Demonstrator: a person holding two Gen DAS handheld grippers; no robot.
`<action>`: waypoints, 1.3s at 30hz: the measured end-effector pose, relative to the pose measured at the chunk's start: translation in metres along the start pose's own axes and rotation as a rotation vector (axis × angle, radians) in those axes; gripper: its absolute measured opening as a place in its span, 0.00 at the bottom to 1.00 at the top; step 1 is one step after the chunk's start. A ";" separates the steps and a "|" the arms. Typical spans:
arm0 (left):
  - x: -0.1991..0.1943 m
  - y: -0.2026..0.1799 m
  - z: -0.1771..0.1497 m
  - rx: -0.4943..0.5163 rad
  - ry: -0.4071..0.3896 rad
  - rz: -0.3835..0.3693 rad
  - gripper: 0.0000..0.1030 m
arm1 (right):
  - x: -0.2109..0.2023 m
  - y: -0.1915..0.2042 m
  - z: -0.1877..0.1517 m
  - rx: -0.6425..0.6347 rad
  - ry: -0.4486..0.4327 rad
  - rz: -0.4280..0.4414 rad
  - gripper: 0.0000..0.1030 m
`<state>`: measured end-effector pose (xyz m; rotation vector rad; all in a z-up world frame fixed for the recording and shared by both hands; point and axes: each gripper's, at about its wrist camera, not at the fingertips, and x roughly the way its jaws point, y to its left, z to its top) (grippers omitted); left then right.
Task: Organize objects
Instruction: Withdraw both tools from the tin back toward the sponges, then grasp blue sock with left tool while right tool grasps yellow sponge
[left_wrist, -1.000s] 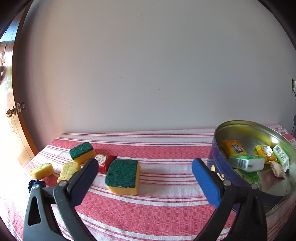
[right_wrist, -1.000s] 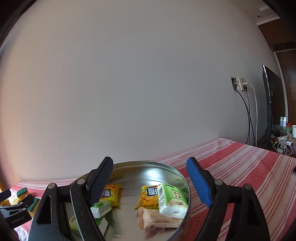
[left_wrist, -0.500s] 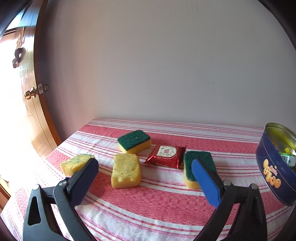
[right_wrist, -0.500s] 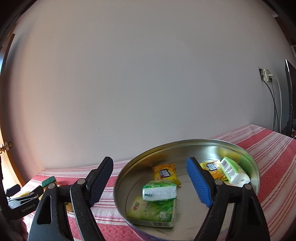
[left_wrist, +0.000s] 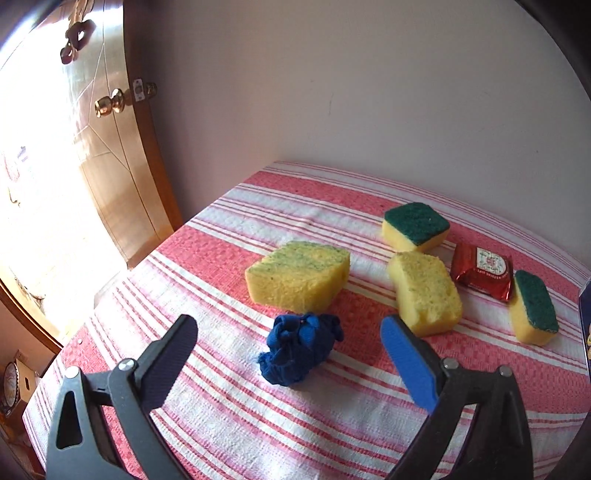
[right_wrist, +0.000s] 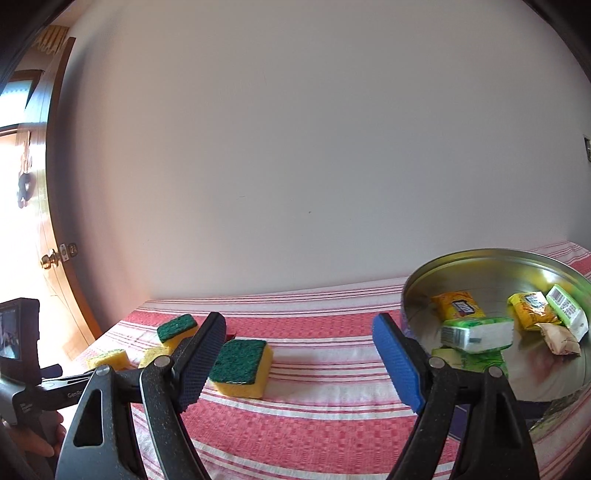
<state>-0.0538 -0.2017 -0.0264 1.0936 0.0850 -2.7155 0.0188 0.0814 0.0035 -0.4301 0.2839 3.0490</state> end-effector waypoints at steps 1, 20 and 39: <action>0.004 0.002 -0.001 -0.002 0.021 -0.013 0.93 | 0.001 0.006 -0.001 -0.009 0.003 0.013 0.81; 0.002 0.031 -0.014 -0.076 0.061 -0.233 0.40 | 0.053 0.083 -0.013 -0.082 0.242 0.169 0.81; -0.017 0.059 -0.013 -0.069 -0.026 -0.200 0.31 | 0.154 0.171 -0.043 -0.147 0.600 0.212 0.65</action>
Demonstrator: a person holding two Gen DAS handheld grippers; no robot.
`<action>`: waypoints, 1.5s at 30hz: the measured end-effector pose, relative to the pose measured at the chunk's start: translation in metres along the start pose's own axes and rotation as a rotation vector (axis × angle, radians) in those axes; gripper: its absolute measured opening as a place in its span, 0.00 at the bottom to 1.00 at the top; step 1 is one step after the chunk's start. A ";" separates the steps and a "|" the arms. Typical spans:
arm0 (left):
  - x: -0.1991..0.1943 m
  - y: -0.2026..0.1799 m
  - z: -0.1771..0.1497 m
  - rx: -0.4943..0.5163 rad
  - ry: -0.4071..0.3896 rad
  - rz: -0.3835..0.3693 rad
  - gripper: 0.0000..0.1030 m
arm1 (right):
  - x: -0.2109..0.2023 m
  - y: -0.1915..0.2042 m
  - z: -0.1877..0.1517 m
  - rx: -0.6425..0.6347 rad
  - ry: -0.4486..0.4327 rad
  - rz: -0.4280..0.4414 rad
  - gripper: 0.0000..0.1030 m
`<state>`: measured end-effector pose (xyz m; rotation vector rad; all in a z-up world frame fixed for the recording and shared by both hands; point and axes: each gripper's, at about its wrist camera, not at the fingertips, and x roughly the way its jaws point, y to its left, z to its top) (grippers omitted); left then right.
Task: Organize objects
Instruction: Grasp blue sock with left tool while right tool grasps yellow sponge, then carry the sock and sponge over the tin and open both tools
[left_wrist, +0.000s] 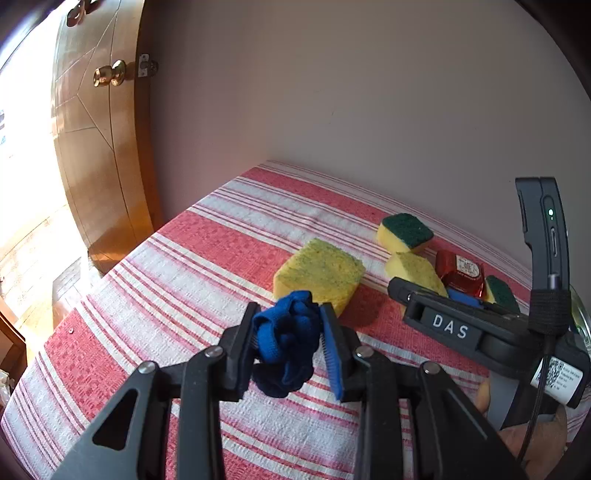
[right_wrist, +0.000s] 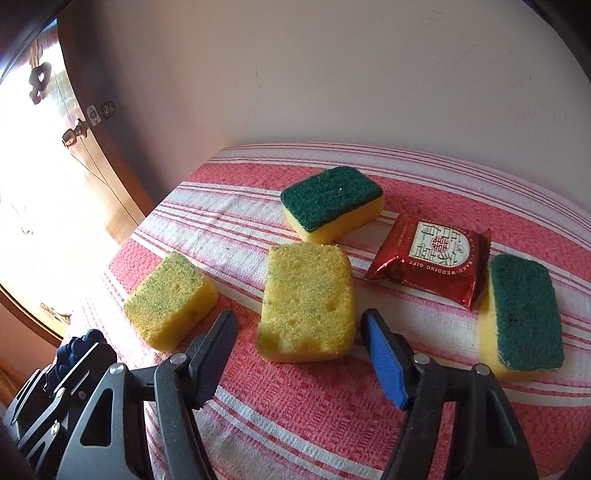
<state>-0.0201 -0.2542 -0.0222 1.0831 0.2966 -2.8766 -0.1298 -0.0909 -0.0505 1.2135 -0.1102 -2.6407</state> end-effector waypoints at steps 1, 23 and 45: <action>0.001 0.000 0.000 -0.003 0.002 -0.001 0.31 | 0.004 0.004 0.001 -0.019 0.017 -0.018 0.58; -0.027 -0.082 -0.005 0.121 -0.082 0.042 0.30 | -0.113 -0.068 -0.044 0.025 -0.267 -0.011 0.48; -0.062 -0.241 -0.028 0.295 -0.147 -0.113 0.30 | -0.229 -0.191 -0.096 0.070 -0.526 -0.184 0.48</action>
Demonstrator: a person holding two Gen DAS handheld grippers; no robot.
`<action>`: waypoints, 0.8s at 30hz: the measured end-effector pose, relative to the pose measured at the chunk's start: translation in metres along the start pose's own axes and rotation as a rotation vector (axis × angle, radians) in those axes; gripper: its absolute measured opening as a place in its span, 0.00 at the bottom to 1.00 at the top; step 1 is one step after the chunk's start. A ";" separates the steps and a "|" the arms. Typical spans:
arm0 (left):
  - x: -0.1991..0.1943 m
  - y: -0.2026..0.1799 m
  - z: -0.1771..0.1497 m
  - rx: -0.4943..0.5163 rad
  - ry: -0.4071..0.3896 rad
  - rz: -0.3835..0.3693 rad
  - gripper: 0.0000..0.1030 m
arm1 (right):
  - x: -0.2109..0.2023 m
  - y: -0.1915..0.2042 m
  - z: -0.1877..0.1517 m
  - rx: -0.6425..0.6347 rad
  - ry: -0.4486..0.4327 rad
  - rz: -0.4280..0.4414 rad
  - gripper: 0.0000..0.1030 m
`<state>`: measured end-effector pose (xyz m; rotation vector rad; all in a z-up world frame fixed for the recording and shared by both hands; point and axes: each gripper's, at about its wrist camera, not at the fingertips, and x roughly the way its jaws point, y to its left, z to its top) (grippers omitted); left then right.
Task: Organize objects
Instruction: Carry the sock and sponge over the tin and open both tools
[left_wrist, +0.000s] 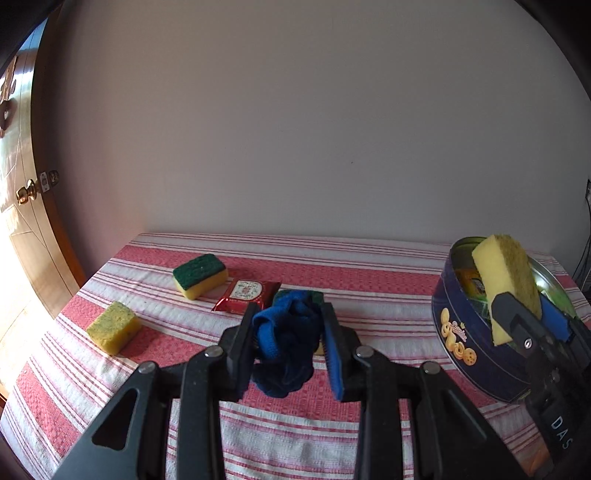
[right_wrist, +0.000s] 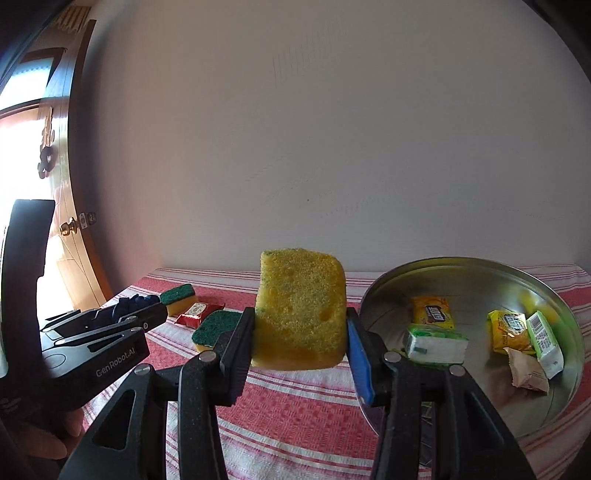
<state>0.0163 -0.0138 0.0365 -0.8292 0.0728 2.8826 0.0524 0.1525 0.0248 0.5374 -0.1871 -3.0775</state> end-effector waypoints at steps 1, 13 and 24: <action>-0.001 -0.006 0.000 0.008 -0.002 -0.008 0.30 | -0.003 -0.007 0.001 0.006 -0.009 -0.009 0.48; -0.002 -0.093 0.010 0.098 -0.026 -0.083 0.30 | -0.031 -0.098 0.012 0.062 -0.084 -0.151 0.48; 0.004 -0.167 0.016 0.165 -0.040 -0.155 0.30 | -0.043 -0.163 0.017 0.117 -0.095 -0.261 0.48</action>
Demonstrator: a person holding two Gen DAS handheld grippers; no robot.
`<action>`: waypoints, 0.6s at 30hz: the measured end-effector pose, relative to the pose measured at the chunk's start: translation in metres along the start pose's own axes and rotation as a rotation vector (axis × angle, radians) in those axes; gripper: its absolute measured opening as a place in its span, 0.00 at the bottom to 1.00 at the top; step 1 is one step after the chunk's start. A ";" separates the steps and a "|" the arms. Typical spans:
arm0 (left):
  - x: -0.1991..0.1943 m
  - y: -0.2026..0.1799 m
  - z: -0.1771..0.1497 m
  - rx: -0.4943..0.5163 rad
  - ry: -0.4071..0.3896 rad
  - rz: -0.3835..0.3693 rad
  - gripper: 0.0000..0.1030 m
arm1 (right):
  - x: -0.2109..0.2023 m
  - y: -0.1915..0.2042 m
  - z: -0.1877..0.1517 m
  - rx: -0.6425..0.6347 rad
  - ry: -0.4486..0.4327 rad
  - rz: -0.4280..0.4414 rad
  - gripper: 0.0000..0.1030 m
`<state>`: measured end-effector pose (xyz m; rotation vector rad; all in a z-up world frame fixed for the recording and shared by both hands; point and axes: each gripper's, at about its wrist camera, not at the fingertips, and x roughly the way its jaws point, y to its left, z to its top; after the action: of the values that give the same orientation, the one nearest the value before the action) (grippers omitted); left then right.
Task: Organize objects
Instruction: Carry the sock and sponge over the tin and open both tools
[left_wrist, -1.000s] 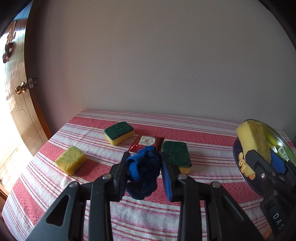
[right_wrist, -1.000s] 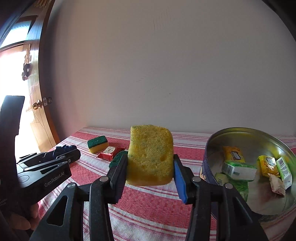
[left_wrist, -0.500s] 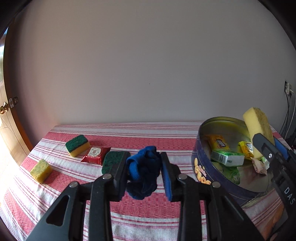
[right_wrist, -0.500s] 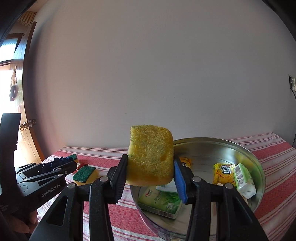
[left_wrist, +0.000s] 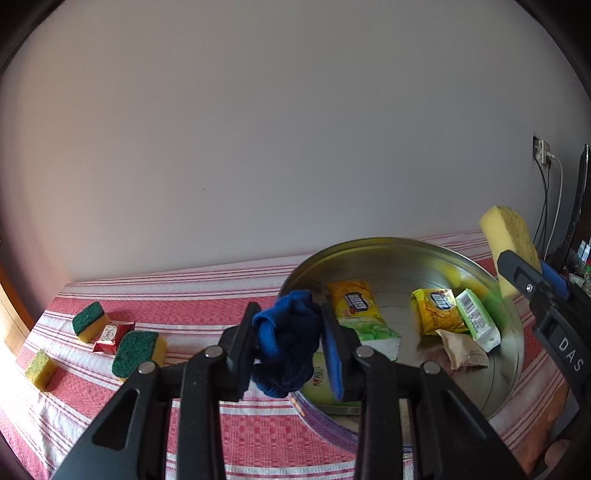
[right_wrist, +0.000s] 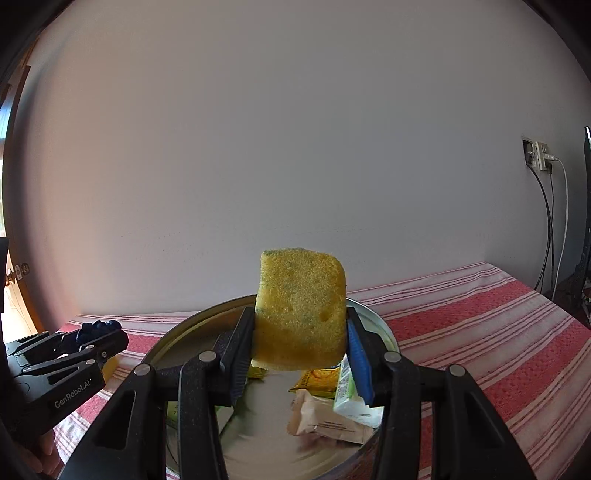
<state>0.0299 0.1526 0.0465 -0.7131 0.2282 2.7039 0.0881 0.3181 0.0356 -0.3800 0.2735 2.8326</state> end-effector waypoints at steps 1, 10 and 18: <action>0.001 -0.004 0.000 0.003 -0.001 -0.004 0.30 | 0.001 -0.003 0.001 0.000 -0.001 -0.008 0.48; 0.021 -0.038 0.003 0.016 0.017 -0.034 0.30 | 0.016 -0.026 0.003 -0.016 0.027 -0.073 0.48; 0.042 -0.056 -0.002 0.026 0.051 -0.046 0.30 | 0.028 -0.022 -0.002 -0.068 0.092 -0.096 0.48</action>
<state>0.0167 0.2159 0.0201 -0.7708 0.2560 2.6371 0.0689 0.3447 0.0222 -0.5249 0.1722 2.7401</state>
